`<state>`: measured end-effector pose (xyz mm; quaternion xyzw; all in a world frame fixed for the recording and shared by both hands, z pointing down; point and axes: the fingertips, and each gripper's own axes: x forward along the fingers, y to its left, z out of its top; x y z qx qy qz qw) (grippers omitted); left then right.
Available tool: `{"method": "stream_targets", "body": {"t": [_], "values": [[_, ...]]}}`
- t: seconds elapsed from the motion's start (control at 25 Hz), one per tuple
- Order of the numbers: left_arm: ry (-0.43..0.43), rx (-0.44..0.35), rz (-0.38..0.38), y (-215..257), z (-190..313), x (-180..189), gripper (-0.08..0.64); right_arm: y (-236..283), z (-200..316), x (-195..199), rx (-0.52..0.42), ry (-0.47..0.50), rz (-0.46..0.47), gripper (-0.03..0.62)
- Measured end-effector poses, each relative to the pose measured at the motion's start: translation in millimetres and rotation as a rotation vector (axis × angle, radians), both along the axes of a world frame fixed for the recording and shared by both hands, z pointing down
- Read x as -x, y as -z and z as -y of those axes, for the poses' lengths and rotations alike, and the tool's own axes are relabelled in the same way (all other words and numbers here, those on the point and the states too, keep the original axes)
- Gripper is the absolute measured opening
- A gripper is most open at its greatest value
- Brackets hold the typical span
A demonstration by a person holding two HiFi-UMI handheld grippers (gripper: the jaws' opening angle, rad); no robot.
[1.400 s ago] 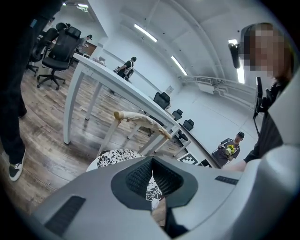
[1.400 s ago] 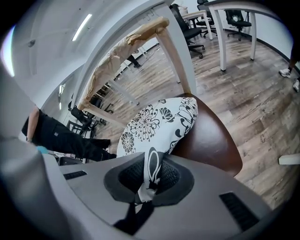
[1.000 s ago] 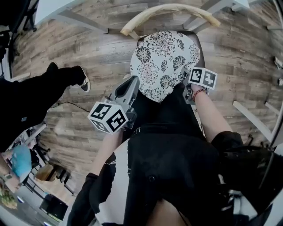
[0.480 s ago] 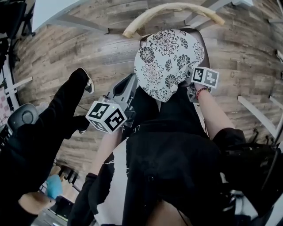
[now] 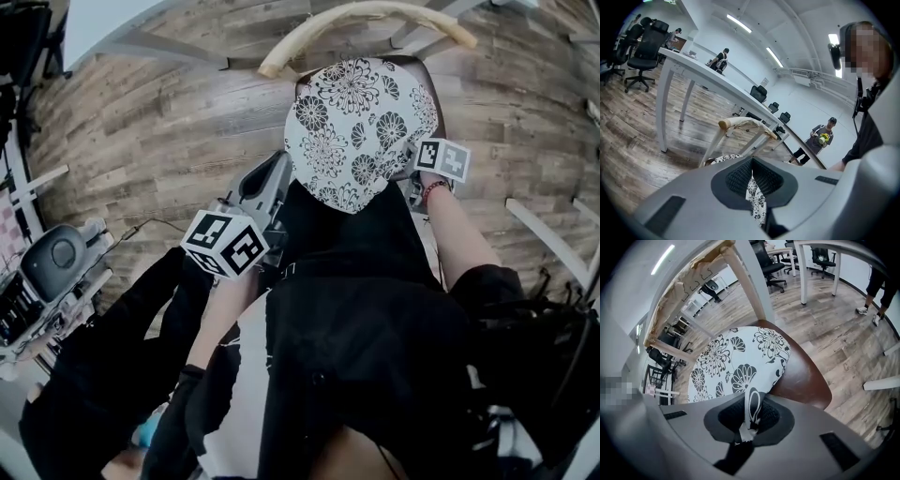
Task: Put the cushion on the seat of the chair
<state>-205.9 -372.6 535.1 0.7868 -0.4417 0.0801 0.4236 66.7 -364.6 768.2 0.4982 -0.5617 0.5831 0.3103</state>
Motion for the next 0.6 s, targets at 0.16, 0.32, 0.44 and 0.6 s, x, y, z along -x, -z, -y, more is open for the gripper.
{"method": "stream_targets", "body": {"t": [0.16, 0.32, 0.44, 0.6], "values": [[0.000, 0.005, 0.004, -1, -5, -1, 0.015, -5, -3, -2, 0.010, -0.013, 0.006, 0.032], [0.012, 0.011, 0.003, -2, -8, -1, 0.015, -10, -11, -10, 0.037, 0.007, 0.000, 0.032], [0.014, 0.011, 0.006, -2, -9, -3, 0.015, -18, -26, -27, 0.085, 0.032, -0.064, 0.032], [0.015, 0.009, 0.010, -2, -10, -6, 0.015, -27, -39, -43, 0.129, 0.063, -0.111, 0.032]]}}
